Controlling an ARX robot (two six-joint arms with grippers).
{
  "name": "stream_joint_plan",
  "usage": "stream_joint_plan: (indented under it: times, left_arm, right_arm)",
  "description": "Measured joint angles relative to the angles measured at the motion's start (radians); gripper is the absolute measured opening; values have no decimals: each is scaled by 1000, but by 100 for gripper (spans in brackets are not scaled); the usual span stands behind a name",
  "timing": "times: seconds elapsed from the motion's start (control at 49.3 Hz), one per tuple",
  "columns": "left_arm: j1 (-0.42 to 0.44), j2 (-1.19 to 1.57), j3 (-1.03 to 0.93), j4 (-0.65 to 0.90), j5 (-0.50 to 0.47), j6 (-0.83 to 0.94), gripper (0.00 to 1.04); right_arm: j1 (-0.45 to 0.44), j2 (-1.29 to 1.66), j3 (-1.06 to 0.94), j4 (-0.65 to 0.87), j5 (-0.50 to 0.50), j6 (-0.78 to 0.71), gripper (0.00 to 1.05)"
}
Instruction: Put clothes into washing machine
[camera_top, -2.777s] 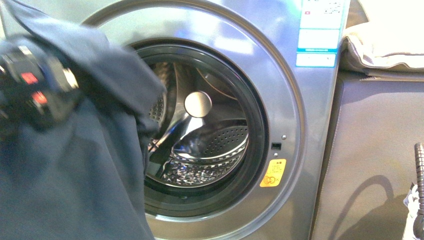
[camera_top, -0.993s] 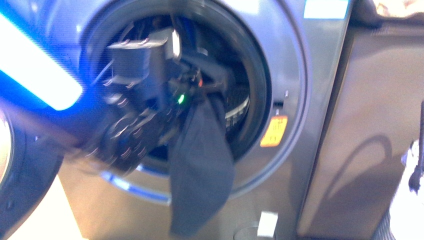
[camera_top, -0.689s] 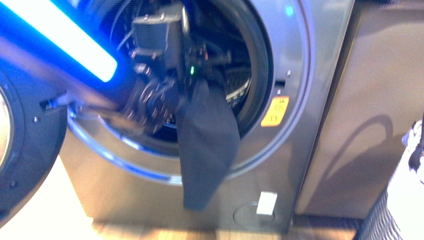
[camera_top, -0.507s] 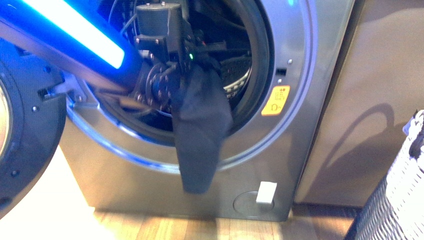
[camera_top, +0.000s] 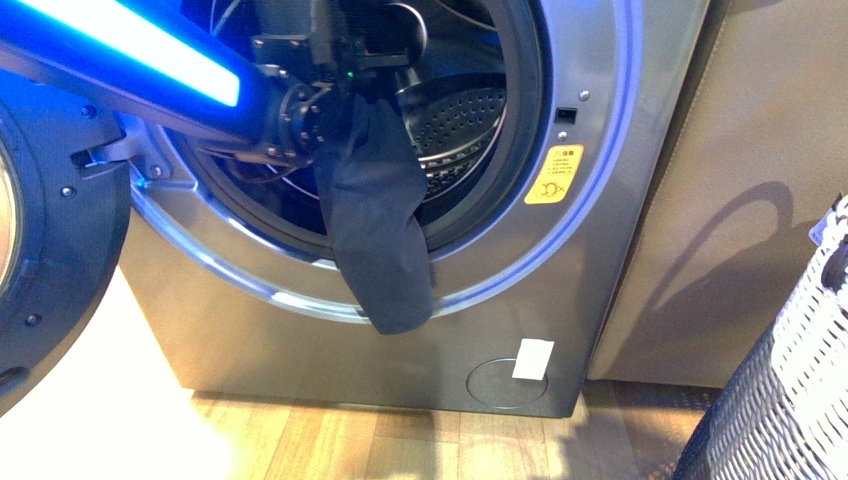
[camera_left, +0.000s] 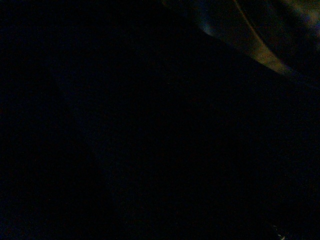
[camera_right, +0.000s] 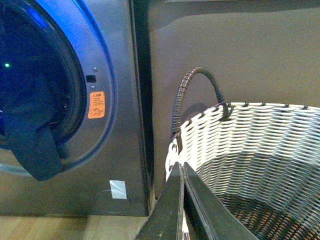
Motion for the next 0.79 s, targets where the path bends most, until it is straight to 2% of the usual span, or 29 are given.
stream_joint_plan:
  times: [0.203,0.345,0.446,0.568,0.791]
  left_arm:
    - [-16,37,72,-20,-32,28,11]
    - [-18,48,89,-94,-105,55,11]
    - [-15,59,87,-130,-108,50,13]
    - [-7,63,46,-145,-78,34,38]
    - [-6,47,-50,-132,-54,5,78]
  right_arm:
    - [0,-2,0,0,0,0,2]
    - [0,-2,0,0,0,0,2]
    - [0,-2,0,0,0,0,2]
    - [0,-2,0,0,0,0,2]
    - [0,-2,0,0,0,0,2]
